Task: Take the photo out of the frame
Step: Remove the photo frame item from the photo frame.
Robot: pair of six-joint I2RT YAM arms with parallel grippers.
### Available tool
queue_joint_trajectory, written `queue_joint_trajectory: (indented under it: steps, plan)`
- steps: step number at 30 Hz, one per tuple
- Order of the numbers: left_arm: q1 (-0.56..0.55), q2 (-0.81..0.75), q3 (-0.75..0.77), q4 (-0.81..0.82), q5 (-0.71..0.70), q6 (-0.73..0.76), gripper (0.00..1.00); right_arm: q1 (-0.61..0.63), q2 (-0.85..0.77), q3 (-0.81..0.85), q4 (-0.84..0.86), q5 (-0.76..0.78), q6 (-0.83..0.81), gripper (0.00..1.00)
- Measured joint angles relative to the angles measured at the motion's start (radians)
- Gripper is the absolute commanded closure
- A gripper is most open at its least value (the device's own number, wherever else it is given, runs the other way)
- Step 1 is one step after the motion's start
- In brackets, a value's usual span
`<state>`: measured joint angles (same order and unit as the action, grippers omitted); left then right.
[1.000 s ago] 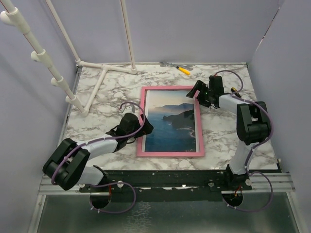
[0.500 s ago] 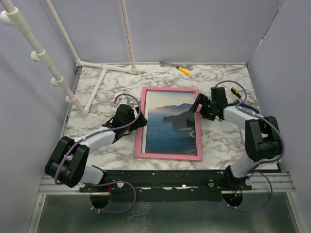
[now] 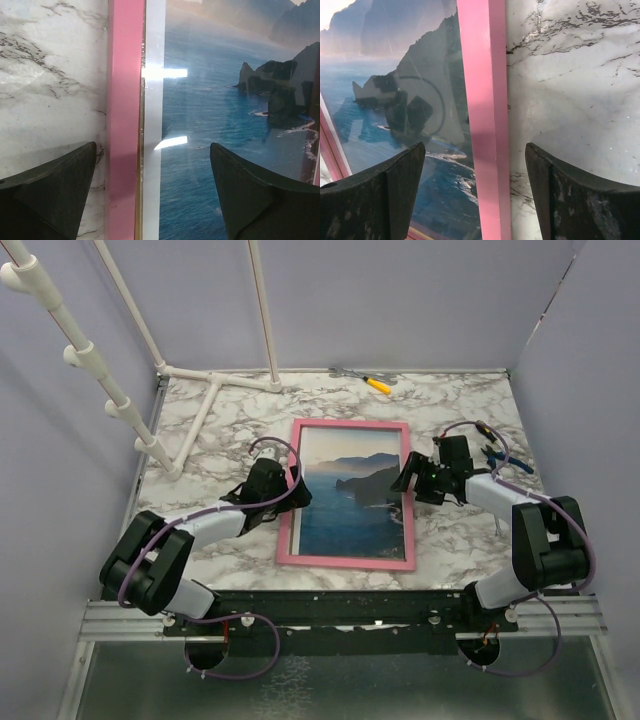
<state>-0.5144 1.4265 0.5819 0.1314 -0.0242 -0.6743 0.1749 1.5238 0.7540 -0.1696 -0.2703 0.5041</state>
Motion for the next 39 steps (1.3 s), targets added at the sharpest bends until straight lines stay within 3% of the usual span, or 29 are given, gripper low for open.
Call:
queue_joint_trajectory:
  steps: [12,30,36,39]
  plan:
    - [-0.004,0.042,0.001,0.043,-0.048,0.009,0.43,0.000,-0.013,-0.031,0.026,-0.122,0.018,0.20]
    - [0.049,0.043,0.002,0.031,-0.081,0.005,0.43,0.000,-0.096,-0.060,0.100,-0.219,0.085,0.22]
    - [0.064,0.036,0.001,0.005,-0.082,0.011,0.64,0.000,-0.084,-0.060,0.105,-0.222,0.090,0.19]
    - [0.075,0.036,0.001,-0.010,-0.089,0.018,0.68,0.000,-0.084,-0.060,0.097,-0.213,0.082,0.16]
